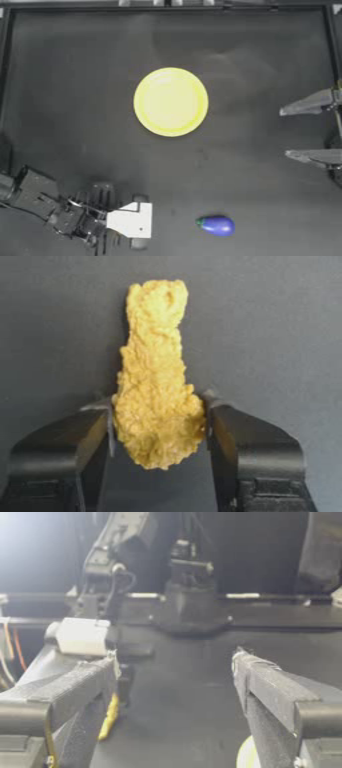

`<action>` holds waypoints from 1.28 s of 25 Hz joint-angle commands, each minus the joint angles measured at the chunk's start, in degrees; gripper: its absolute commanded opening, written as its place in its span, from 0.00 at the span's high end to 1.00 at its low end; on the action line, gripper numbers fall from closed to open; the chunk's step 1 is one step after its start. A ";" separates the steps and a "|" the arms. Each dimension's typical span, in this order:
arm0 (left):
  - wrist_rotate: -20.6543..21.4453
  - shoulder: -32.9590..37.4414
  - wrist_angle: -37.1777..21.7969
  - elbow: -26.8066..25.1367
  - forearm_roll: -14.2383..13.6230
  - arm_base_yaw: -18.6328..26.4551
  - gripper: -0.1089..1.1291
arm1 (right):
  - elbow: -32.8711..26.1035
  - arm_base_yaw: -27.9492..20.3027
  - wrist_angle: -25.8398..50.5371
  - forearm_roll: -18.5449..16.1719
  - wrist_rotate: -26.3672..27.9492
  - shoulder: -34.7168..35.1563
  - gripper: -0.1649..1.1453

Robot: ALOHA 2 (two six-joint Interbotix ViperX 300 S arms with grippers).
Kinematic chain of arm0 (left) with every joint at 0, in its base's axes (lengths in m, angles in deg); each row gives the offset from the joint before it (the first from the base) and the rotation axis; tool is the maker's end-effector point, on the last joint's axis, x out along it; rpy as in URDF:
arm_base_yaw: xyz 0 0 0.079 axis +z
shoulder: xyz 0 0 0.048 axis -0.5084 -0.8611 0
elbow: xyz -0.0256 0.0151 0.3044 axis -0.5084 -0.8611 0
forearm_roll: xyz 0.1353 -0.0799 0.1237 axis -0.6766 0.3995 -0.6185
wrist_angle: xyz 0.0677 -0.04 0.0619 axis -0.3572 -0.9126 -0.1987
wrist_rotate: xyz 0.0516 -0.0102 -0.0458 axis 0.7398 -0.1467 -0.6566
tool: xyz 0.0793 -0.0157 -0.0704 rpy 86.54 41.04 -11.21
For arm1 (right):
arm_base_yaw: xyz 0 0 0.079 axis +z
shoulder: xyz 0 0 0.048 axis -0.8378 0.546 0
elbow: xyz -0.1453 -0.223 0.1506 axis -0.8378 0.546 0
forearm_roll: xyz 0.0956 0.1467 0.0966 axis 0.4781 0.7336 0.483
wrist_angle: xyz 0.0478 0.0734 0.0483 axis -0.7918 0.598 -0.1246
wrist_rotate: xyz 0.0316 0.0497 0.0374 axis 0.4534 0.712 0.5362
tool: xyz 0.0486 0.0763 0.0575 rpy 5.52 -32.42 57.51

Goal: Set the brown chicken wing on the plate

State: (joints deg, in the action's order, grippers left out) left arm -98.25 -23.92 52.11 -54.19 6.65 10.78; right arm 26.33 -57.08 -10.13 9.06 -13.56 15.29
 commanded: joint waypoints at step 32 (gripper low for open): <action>31.20 10.81 4.83 5.89 -2.29 34.19 0.77 | 1.23 0.00 -3.34 1.05 0.97 1.85 0.12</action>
State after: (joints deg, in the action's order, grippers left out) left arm -68.37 -13.55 56.41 -50.76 3.40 44.27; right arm 28.35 -57.08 -13.03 9.94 -12.60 16.52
